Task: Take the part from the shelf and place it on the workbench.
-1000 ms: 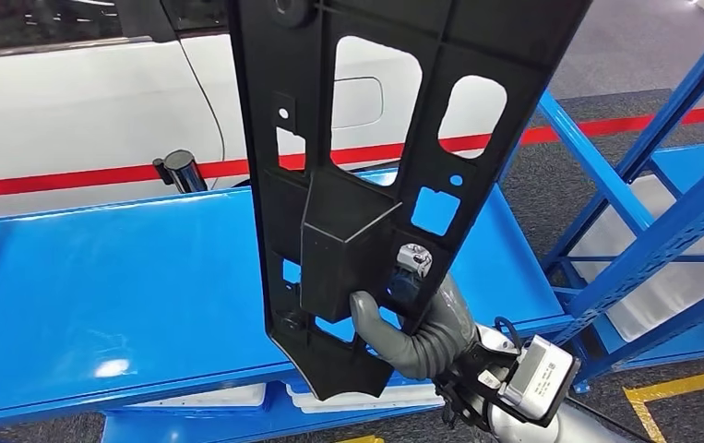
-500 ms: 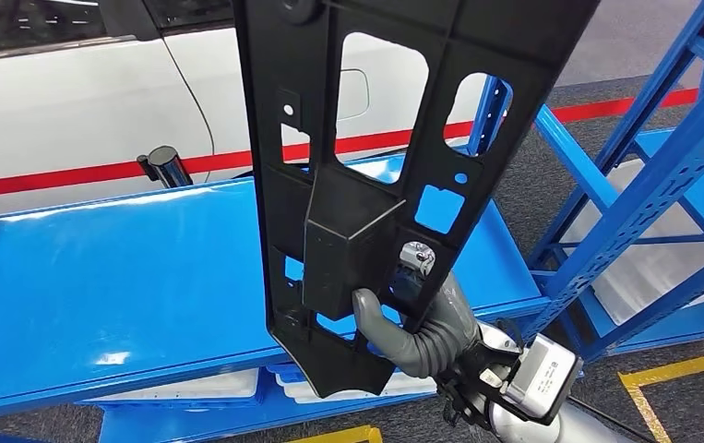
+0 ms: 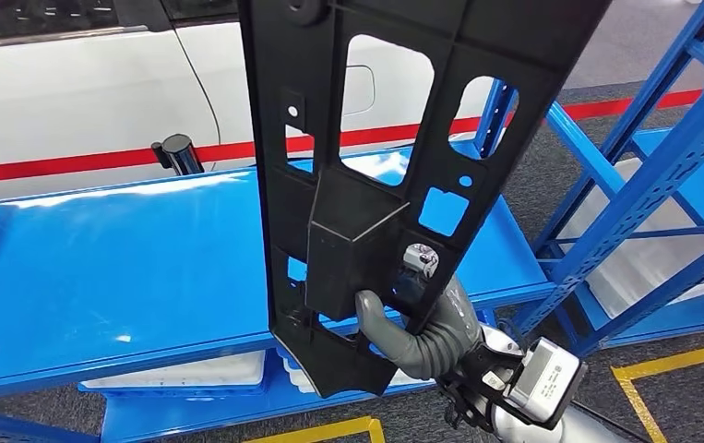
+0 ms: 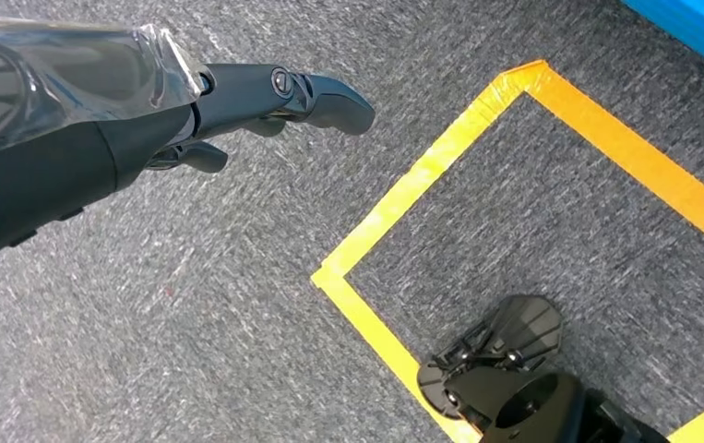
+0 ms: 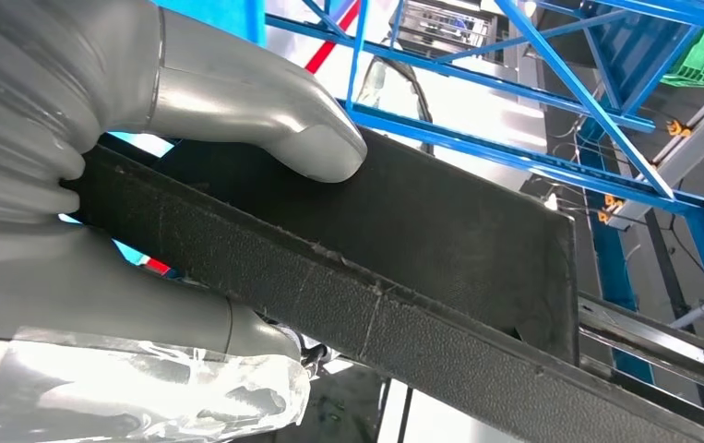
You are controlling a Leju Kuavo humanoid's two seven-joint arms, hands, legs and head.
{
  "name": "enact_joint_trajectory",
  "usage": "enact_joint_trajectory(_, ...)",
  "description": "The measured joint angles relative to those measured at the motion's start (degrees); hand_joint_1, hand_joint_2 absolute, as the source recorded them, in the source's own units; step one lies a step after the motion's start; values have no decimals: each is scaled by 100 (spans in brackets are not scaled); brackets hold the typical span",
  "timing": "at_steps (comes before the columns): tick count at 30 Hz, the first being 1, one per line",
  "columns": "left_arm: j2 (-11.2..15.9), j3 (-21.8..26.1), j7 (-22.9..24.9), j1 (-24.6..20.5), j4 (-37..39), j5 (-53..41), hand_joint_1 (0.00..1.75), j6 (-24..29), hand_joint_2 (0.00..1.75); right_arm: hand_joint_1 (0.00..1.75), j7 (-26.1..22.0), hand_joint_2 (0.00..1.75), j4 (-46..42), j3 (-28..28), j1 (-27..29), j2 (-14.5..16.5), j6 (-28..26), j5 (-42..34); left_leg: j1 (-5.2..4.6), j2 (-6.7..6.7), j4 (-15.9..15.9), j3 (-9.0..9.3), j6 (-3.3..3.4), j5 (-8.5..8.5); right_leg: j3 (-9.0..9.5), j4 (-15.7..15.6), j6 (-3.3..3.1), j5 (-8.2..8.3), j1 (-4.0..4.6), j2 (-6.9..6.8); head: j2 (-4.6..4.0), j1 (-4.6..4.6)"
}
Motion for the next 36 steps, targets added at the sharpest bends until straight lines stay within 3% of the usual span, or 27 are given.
enact_joint_trajectory(2,0,1,0,-5,0,0,0,-3,175,175,4,175,-5,-2,0,-3,-8,-4,-15,-2,80,-61,-50,-3,294,-561,-45,141,8,-3,0,-4)
enact_joint_trajectory(6,1,2,0,2,0,-1,0,-9,175,175,8,175,-11,-5,5,-18,-30,-8,1,-3,167,-144,-178,-21,244,-615,-186,207,28,15,0,-7)
enact_joint_trajectory(8,-1,2,0,0,0,-2,0,-11,175,175,8,175,-11,-5,2,-19,-32,-14,32,-12,600,-320,-254,-333,202,-628,-253,261,5,7,0,-11)
enact_joint_trajectory(10,-3,2,0,1,0,-2,0,-13,175,175,11,175,-11,-7,5,-21,-33,-22,65,-14,1413,-637,-323,-776,137,-625,-277,308,7,5,0,-14)
enact_joint_trajectory(11,-3,2,0,2,0,-2,0,-13,175,175,13,175,-11,-7,8,-23,-34,-26,75,-14,1748,-760,-341,-914,102,-624,-277,332,8,7,0,-14)
enact_joint_trajectory(12,-3,3,0,3,0,-3,0,-14,175,175,14,175,-11,-7,12,-25,-34,-29,79,-14,1869,-781,-345,-938,70,-623,-272,357,9,10,0,-13)
enact_joint_trajectory(13,-3,3,0,3,0,-3,0,-14,175,175,14,175,-11,-7,15,-25,-34,-33,80,-15,1751,-682,-338,-857,43,-623,-266,380,9,15,0,-13)
enact_joint_trajectory(15,-2,4,0,-3,0,-5,0,-14,175,175,10,175,-11,-7,16,-25,-33,-37,72,-29,919,-190,-283,-511,16,-623,-242,418,9,25,0,-13)
enact_joint_trajectory(17,-1,5,0,-23,0,-7,0,-14,175,175,3,175,-11,-10,12,-25,-32,-40,36,-52,196,190,-213,-300,-14,-617,-197,454,22,28,0,-11)
enact_joint_trajectory(21,-2,9,0,-28,0,-9,0,-14,175,175,-12,175,-11,-24,12,-26,-30,-65,-1,-58,-2,198,-85,-195,-77,-629,-61,534,12,23,0,-7)
enact_joint_trajectory(23,-4,17,0,-35,0,-9,0,-14,175,175,-17,175,-11,-36,12,-28,-29,-80,18,-45,-66,158,-9,-92,-216,-339,-22,290,15,23,0,-3)
enact_joint_trajectory(25,-6,33,0,-48,0,-10,0,-14,175,175,-23,175,-11,-40,22,-30,-29,-86,12,-33,-83,79,32,-12,-514,427,-16,-219,15,21,0,6)
enact_joint_trajectory(26,-7,42,0,-48,1,-11,0,-14,175,175,-26,175,-11,-40,29,-30,-30,-88,3,-30,-78,32,41,19,-636,802,-14,-409,14,20,0,9)
enact_joint_trajectory(27,-8,48,0,-45,1,-11,0,-14,175,175,-28,175,-11,-40,37,-30,-30,-90,-6,-28,-72,-10,42,50,-674,1009,-11,-490,14,20,0,9)
enact_joint_trajectory(28,-8,52,0,-41,2,-11,0,-14,175,175,-29,175,-11,-40,41,-30,-30,-90,-11,-27,-62,-49,40,76,-587,965,-12,-449,14,19,0,9)
enact_joint_trajectory(29,-9,58,0,-39,2,-11,0,-14,175,175,-31,175,-11,-40,42,-30,-30,-90,-13,-28,-47,-85,33,99,-387,699,-16,-318,13,17,0,10)
enact_joint_trajectory(31,-9,71,0,-44,2,-13,0,-14,175,175,-34,175,-11,-41,40,-31,-30,-90,-20,-30,2,-140,7,127,166,-185,-38,-32,17,0,0,10)
enact_joint_trajectory(32,-9,78,0,-47,2,-13,0,-14,175,175,-40,175,-13,-42,37,-31,-30,-91,-28,-31,28,-165,-13,139,342,-500,-61,50,22,-5,0,10)
enact_joint_trajectory(33,-9,85,0,-50,2,-13,0,-14,175,175,-46,175,-14,-43,35,-31,-29,-91,-35,-30,48,-186,-39,154,424,-671,-85,82,31,-6,0,8)
enact_joint_trajectory(36,-7,96,0,-51,2,-13,0,-14,175,175,-57,175,-17,-45,36,-35,-28,-95,-31,-28,74,-227,-131,194,369,-685,-181,150,40,4,0,5)
